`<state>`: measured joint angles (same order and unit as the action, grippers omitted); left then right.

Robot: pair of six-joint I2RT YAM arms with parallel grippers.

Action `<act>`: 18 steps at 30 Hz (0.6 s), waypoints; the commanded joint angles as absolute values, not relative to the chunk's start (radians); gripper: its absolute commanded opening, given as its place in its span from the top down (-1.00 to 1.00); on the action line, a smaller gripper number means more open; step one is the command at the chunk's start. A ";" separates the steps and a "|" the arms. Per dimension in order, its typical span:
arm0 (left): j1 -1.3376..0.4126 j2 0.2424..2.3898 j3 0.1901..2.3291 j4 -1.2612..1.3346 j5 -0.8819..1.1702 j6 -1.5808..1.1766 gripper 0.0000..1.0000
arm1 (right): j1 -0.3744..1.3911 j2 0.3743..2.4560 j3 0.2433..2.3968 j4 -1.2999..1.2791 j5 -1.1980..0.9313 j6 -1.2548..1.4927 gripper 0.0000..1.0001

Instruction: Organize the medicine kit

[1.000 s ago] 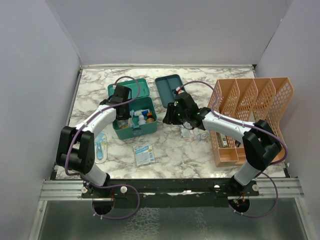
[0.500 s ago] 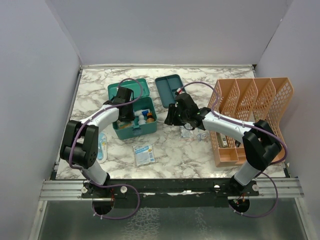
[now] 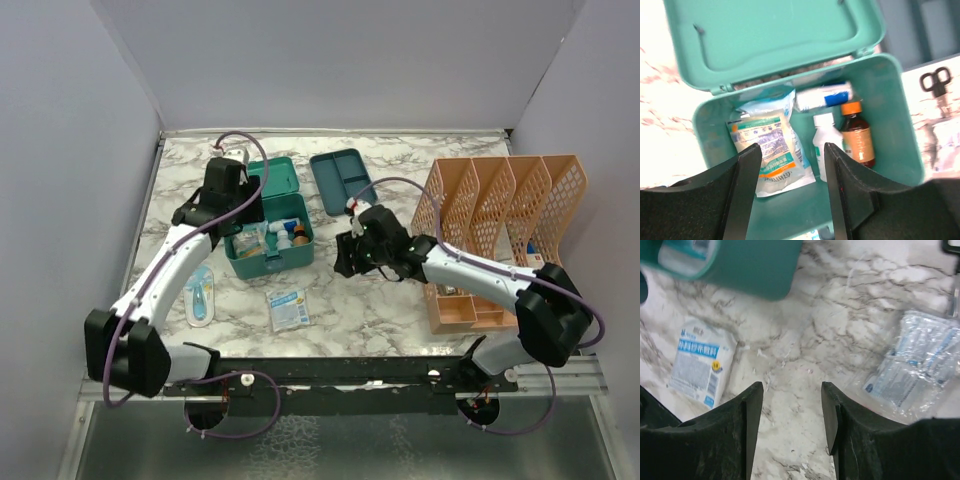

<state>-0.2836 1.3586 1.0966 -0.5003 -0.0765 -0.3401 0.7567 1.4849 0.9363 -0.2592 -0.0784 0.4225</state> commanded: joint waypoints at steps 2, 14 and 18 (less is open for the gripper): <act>-0.283 1.168 1.051 -0.379 -0.151 -0.277 -0.17 | 0.925 1.470 0.892 -0.184 -0.092 0.249 -0.04; -0.284 0.898 0.998 -0.215 -0.375 -0.292 -0.23 | 1.139 1.694 1.036 -0.076 -0.100 0.045 -0.05; -0.284 0.877 1.029 -0.219 -0.375 -0.292 -0.24 | 1.170 1.761 1.075 -0.051 0.015 0.114 -0.07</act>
